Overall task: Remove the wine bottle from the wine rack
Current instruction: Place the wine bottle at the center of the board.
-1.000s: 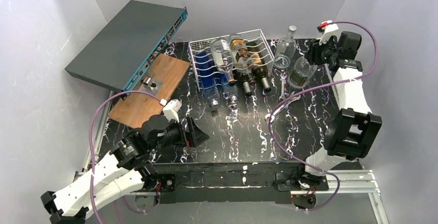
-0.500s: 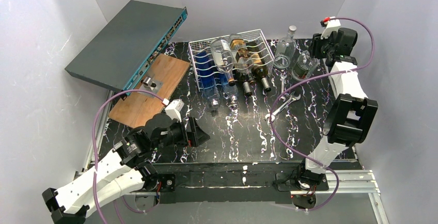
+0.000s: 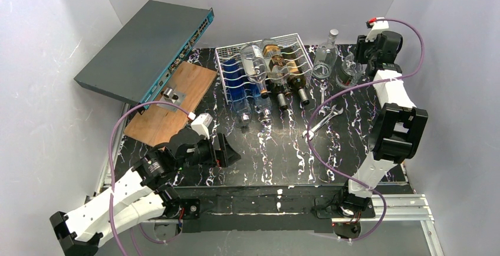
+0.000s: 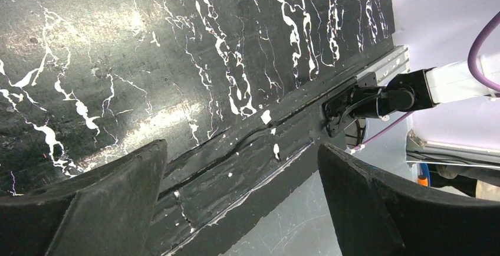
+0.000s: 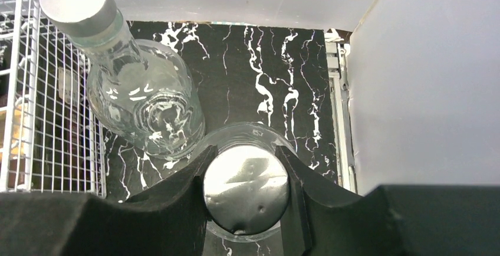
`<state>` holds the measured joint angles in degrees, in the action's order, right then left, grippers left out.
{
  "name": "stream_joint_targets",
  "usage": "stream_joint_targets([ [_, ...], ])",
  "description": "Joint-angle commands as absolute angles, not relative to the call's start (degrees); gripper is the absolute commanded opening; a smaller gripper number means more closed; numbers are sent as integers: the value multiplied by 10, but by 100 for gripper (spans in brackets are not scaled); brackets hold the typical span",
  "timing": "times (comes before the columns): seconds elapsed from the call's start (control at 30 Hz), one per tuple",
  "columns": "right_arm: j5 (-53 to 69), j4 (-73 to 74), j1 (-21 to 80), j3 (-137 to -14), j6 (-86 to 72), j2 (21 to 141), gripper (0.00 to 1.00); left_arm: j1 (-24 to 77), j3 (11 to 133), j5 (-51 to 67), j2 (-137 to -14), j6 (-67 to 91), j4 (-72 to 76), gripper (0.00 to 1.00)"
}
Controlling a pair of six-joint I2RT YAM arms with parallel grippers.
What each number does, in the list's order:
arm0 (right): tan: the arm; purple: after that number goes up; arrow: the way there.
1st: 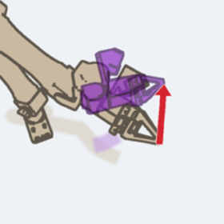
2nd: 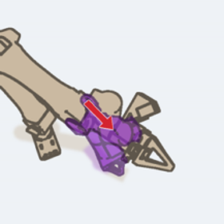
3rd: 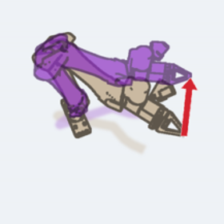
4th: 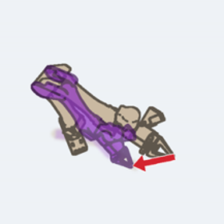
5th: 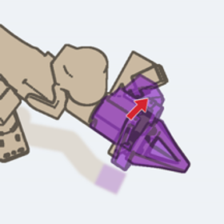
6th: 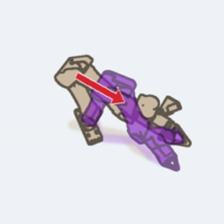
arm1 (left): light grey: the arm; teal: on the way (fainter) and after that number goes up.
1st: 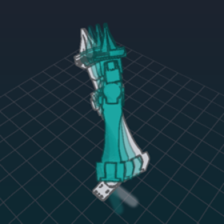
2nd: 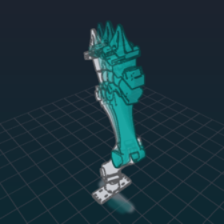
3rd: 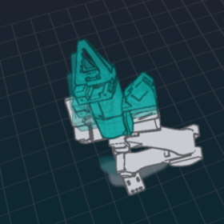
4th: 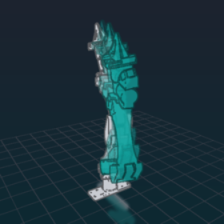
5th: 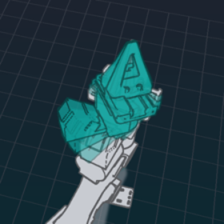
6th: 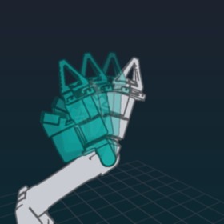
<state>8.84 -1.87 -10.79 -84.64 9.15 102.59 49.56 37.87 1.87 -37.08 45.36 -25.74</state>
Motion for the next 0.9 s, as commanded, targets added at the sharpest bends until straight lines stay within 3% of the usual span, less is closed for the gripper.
stream_joint_targets([
  [0.0,69,-193,-100,-884,59,1013,1,493,384,10,-378,444,-251,98],
  [0.4,10,-229,-82,-869,34,1028,1,493,385,14,-392,442,-243,98],
  [0.87,9,-233,-82,-856,23,1028,29,492,384,18,-386,447,-242,98],
])
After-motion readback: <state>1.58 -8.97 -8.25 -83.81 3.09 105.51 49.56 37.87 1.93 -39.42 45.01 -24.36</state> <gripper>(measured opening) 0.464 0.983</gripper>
